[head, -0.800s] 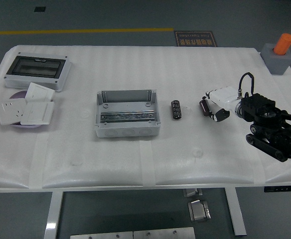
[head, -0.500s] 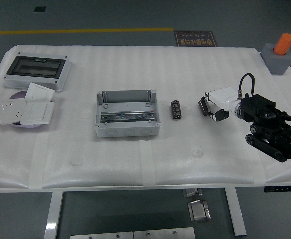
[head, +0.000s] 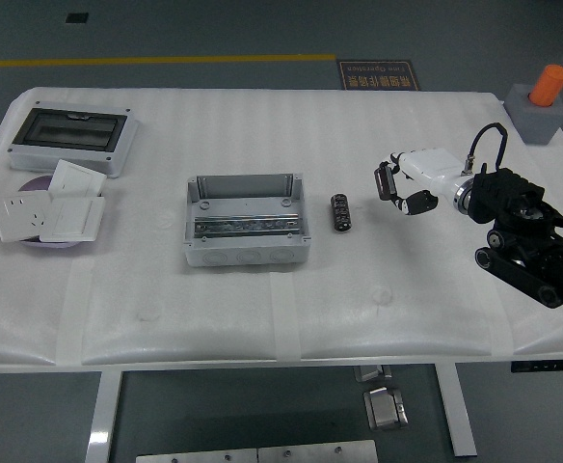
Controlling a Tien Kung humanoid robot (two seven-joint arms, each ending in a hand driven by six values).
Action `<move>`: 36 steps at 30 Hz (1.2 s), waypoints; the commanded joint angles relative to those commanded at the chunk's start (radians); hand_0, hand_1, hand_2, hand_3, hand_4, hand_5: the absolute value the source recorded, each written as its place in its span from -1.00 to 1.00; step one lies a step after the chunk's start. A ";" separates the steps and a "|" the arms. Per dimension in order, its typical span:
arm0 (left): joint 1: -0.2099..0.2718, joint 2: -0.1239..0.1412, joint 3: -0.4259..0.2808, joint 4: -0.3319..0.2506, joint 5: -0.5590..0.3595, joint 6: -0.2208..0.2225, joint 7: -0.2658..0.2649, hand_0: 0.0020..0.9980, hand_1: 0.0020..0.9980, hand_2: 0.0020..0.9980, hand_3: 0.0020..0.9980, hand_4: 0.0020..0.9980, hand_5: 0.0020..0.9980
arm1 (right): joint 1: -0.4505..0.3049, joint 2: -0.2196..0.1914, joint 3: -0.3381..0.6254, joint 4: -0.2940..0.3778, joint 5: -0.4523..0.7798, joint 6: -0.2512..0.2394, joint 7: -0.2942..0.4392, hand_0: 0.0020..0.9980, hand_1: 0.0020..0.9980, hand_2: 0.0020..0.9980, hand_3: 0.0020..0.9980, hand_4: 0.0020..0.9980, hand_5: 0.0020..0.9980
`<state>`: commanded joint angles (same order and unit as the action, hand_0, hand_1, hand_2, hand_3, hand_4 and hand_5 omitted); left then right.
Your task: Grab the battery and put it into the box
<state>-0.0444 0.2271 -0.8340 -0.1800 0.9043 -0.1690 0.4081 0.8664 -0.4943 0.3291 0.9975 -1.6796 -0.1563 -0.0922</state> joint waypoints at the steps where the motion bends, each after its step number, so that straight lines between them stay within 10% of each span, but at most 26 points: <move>1: 0.000 0.000 0.000 0.000 0.000 0.000 0.000 0.20 0.30 0.00 0.12 0.23 -0.47 | -0.014 0.000 0.027 0.026 0.007 -0.005 0.000 0.18 0.31 0.48 0.42 -0.10 -0.69; 14: 0.002 0.000 0.011 0.000 -0.010 0.006 -0.009 0.20 0.30 0.00 0.12 0.23 -0.47 | -0.154 0.139 0.211 0.314 0.006 -0.156 0.049 0.16 0.30 0.48 0.42 -0.07 -0.70; 24: 0.003 0.002 0.009 0.000 -0.012 -0.012 0.017 0.20 0.30 0.00 0.12 0.23 -0.47 | -0.165 0.217 0.185 0.285 -0.024 -0.098 -0.009 0.10 0.26 0.42 0.41 0.07 -0.59; 25: 0.003 0.002 0.008 0.000 -0.012 -0.018 0.027 0.20 0.29 -0.01 0.11 0.24 -0.46 | -0.164 0.218 0.182 0.280 -0.027 -0.089 -0.014 0.46 0.48 0.63 0.85 0.56 -0.28; 36: 0.000 0.004 0.004 0.000 -0.012 -0.043 0.056 0.20 0.29 -0.01 0.11 0.24 -0.46 | -0.149 0.200 0.156 0.263 -0.034 -0.056 -0.044 0.87 0.79 0.86 1.00 0.94 0.02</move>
<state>-0.0439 0.2308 -0.8297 -0.1800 0.8926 -0.2115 0.4642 0.7171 -0.2948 0.4854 1.2608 -1.7137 -0.2124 -0.1358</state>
